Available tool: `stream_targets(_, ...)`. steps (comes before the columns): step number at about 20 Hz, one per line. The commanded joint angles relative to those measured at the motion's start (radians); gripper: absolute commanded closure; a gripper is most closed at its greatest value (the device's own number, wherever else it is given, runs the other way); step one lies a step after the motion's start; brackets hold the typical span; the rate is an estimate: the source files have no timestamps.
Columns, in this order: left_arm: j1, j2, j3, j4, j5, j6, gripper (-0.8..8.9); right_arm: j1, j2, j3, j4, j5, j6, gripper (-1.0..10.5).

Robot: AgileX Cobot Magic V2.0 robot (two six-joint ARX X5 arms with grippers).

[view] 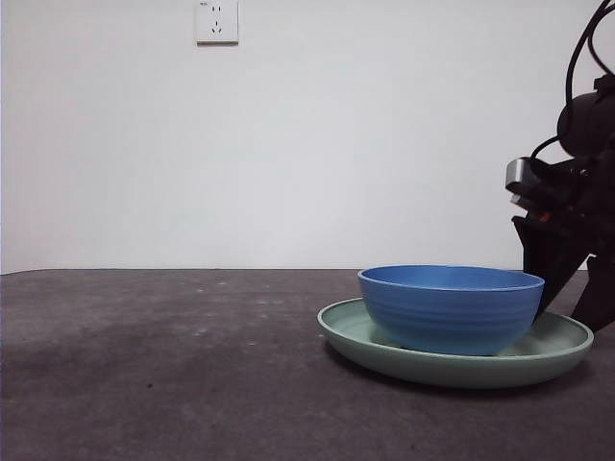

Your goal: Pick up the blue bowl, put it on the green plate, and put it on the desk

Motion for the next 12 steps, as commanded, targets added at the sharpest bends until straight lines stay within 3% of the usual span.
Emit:
stream_targets(1,-0.006,0.005,0.01,0.011,-0.006,-0.006,1.91,0.009,0.021,0.016,0.01,-0.003,-0.013,8.5)
stream_targets(3,-0.006,0.005,0.01,0.011,-0.006,-0.006,1.91,0.009,0.021,0.016,0.01,0.001,-0.013,9.3)
stream_targets(9,-0.006,0.005,0.01,0.011,-0.006,-0.006,1.91,0.006,0.021,0.018,0.01,0.006,0.0,9.3)
stream_targets(12,-0.006,0.005,0.01,0.011,-0.006,-0.006,1.91,-0.006,0.021,0.047,-0.01,-0.006,0.042,9.3)
